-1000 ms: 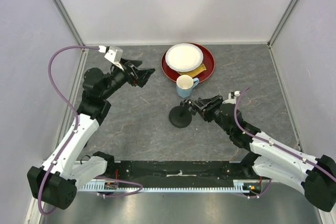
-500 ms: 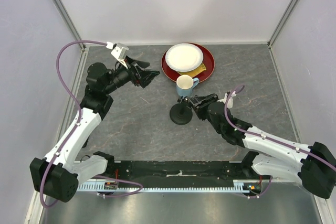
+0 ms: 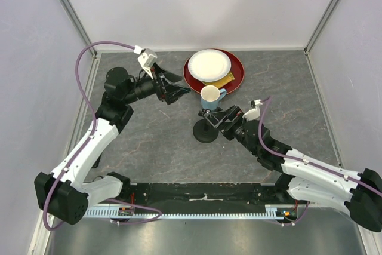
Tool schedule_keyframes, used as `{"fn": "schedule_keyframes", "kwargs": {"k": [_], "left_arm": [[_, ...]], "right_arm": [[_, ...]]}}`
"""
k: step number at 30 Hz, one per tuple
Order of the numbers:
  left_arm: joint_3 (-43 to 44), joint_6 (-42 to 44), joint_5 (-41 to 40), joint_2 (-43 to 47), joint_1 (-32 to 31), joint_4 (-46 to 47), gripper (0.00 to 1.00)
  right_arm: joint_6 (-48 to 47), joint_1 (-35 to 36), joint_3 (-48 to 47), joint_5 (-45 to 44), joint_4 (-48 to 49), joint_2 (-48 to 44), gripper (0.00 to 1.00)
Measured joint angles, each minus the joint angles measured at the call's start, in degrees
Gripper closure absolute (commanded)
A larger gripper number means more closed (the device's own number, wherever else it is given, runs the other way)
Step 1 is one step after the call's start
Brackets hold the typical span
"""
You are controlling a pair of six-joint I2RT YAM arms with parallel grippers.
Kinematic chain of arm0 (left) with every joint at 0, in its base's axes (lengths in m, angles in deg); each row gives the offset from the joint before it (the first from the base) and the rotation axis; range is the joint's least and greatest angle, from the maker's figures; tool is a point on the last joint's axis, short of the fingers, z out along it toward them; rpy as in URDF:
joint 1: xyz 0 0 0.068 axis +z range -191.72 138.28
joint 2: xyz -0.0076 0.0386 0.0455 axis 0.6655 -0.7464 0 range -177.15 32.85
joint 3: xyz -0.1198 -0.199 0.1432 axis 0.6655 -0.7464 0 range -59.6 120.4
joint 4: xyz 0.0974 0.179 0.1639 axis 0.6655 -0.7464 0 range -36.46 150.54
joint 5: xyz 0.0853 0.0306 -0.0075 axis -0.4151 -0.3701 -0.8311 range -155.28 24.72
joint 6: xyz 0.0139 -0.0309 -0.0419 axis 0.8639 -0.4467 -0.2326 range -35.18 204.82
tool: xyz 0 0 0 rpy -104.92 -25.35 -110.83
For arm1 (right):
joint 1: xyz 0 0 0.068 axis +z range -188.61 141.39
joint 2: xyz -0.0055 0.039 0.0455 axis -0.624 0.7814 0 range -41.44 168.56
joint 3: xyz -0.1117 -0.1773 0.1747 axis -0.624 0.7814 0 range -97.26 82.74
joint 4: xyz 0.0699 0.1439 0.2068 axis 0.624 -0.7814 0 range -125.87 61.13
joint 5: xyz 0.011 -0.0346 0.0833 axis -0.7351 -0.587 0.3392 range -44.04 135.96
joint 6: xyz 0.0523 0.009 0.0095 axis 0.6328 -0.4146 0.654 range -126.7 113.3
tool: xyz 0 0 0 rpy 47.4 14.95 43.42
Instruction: Place the phone on the phone stand
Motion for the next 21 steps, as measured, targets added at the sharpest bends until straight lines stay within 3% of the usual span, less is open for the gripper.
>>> {"fn": "schedule_keyframes", "kwargs": {"k": [6, 13, 15, 17, 21], "left_arm": [[2.84, 1.05, 1.31, -0.90, -4.83, -3.74, 0.18], [2.95, 4.50, 0.11, -0.04, -7.96, -7.43, 0.18], [3.04, 5.01, -0.15, -0.04, -8.00, -8.33, 0.18], [3.06, 5.14, -0.28, -0.04, -8.00, -8.66, 0.18], [3.06, 5.49, -0.28, -0.04, -8.02, -8.92, 0.18]], "right_arm": [[-19.69, -1.51, -3.89, 4.24, -10.82, -1.95, 0.04], [-44.65, -1.64, -11.32, -1.01, -24.90, -4.74, 0.30], [-51.78, -1.73, -12.74, -1.73, -26.16, -4.85, 0.45], [-57.05, -1.75, -13.51, -1.88, -26.75, -4.26, 0.55], [-67.01, -1.75, -13.35, 0.17, -25.94, -2.47, 0.55]]}}
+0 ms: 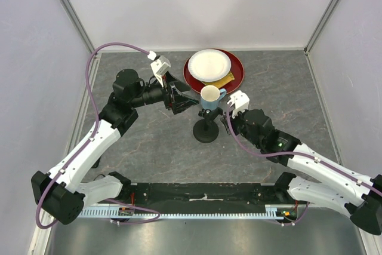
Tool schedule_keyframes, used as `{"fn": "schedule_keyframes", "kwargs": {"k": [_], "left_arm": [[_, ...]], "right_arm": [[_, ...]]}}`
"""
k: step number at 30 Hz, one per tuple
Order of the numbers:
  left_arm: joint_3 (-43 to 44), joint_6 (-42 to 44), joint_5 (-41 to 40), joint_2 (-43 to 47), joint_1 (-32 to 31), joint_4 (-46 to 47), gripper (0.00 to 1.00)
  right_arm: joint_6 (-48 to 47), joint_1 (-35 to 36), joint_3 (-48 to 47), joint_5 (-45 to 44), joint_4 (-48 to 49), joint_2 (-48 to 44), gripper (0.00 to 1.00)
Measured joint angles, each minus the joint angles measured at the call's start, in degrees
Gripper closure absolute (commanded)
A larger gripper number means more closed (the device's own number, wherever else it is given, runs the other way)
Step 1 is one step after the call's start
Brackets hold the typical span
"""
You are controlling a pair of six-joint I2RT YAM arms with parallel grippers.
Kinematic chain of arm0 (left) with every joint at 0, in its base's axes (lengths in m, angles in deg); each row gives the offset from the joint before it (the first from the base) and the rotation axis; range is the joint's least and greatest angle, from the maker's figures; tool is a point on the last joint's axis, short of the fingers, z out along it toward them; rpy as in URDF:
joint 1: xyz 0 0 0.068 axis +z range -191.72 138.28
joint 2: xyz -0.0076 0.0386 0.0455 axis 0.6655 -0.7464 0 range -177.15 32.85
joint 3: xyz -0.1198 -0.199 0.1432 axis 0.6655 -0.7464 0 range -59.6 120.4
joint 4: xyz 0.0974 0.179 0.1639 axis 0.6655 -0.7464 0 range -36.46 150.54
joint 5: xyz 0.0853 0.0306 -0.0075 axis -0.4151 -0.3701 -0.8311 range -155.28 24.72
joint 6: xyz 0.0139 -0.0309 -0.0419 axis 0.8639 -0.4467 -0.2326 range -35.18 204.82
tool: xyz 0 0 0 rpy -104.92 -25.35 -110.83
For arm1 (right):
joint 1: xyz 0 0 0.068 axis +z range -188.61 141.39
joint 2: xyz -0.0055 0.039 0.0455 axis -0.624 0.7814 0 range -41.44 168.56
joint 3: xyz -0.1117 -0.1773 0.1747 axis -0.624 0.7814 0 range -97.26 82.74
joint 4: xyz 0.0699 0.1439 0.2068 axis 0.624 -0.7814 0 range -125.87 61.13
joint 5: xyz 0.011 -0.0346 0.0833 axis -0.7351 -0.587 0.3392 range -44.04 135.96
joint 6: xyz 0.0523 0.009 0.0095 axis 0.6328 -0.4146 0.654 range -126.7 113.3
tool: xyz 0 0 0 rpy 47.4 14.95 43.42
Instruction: Place the phone on the phone stand
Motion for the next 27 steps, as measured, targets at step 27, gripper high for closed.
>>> {"fn": "schedule_keyframes", "kwargs": {"k": [27], "left_arm": [[0.17, 0.66, -0.07, -1.29, -0.02, -0.55, 0.18]], "right_arm": [[-14.86, -0.11, 2.03, 2.16, 13.88, 7.17, 0.92]]}}
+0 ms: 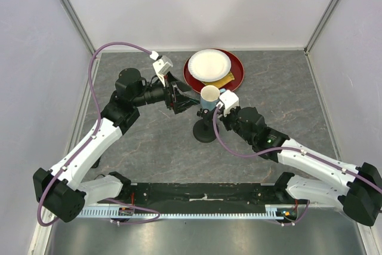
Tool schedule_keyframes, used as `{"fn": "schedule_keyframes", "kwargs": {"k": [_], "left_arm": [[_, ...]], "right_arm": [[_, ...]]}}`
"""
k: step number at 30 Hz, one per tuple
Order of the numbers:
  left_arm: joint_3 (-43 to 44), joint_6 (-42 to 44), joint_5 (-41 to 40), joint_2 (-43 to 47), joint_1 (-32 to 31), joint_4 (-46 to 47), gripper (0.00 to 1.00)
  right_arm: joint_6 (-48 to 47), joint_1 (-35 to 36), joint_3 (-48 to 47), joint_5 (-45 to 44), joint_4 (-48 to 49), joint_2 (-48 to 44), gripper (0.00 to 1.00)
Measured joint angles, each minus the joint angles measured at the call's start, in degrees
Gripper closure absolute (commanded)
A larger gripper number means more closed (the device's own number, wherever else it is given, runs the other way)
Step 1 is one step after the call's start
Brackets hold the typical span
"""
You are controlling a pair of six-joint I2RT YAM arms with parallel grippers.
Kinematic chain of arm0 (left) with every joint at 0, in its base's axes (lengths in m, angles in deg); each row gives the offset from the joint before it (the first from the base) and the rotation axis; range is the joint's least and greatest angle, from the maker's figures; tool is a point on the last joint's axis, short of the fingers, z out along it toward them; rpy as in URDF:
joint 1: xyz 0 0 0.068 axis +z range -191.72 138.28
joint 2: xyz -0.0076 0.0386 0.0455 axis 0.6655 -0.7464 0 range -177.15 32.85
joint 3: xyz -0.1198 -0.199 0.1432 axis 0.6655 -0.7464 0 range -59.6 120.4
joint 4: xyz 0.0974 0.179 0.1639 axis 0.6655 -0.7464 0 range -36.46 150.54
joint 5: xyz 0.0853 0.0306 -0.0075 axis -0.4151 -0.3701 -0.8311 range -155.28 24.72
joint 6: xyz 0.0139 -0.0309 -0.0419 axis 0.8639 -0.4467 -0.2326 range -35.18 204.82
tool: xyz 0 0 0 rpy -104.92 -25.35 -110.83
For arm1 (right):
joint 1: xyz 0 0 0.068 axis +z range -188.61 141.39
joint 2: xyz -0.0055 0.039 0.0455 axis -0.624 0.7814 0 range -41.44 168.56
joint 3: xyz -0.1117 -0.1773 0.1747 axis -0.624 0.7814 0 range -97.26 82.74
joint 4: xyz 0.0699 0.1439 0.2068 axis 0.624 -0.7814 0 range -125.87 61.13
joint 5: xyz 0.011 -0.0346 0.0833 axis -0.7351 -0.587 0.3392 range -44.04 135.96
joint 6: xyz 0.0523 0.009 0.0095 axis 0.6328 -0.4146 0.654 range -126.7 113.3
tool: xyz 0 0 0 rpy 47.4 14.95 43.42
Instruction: Place the phone on the phone stand
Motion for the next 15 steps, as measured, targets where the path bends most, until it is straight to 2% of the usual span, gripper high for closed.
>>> {"fn": "schedule_keyframes", "kwargs": {"k": [2, 10, 15], "left_arm": [[0.04, 0.02, 0.00, 0.00, 0.00, -0.07, 0.18], [0.04, 0.07, -0.52, 0.00, 0.00, -0.11, 0.18], [0.52, 0.07, -2.14, 0.00, 0.00, -1.25, 0.19]], "right_arm": [[0.68, -0.22, 0.00, 0.04, 0.92, 0.42, 1.00], [7.80, -0.59, -1.20, -0.02, 0.94, 1.79, 1.00], [18.14, 0.20, -1.57, -3.08, -0.72, 2.32, 1.00]]}}
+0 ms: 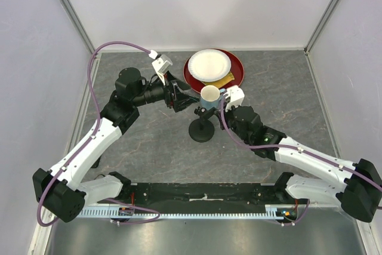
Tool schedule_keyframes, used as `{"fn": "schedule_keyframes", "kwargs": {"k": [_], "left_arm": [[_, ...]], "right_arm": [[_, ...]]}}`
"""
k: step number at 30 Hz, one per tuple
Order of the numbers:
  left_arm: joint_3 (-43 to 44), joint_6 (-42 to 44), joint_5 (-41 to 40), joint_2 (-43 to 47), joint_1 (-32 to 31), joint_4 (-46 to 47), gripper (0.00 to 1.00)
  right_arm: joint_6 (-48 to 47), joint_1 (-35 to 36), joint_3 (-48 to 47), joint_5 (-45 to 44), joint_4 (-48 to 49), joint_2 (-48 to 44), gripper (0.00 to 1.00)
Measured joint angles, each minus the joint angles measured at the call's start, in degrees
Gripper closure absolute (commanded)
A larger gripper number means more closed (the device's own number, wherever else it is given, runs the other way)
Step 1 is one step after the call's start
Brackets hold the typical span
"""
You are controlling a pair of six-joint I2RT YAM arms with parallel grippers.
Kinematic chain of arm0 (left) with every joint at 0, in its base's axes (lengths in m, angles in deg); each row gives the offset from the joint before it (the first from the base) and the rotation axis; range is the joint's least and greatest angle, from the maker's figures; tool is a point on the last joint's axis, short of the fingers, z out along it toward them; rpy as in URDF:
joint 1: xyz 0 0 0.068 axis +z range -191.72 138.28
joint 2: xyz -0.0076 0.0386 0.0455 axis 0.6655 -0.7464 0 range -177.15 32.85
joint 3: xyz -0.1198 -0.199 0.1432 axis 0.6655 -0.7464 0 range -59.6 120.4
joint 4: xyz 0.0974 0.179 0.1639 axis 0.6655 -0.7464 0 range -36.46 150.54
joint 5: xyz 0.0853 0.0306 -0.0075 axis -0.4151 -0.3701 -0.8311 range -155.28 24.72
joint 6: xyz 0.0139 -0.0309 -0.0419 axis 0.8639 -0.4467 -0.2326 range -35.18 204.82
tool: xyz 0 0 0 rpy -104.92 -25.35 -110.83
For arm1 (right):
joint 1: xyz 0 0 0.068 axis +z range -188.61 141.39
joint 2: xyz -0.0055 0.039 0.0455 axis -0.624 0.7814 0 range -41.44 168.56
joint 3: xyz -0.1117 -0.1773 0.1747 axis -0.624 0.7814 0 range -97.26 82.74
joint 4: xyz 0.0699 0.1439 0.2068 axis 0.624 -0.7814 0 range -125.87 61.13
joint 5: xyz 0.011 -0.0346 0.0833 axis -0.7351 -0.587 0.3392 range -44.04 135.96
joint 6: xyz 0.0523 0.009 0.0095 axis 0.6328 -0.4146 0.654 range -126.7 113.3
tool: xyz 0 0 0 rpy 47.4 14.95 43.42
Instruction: Place the phone on the phone stand
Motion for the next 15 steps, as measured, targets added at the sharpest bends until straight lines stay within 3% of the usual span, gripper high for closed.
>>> {"fn": "schedule_keyframes", "kwargs": {"k": [15], "left_arm": [[0.44, 0.33, -11.58, -1.36, -3.41, -4.13, 0.27]], "right_arm": [[34.16, 8.33, -4.83, -23.54, -11.78, 3.02, 1.00]]}}
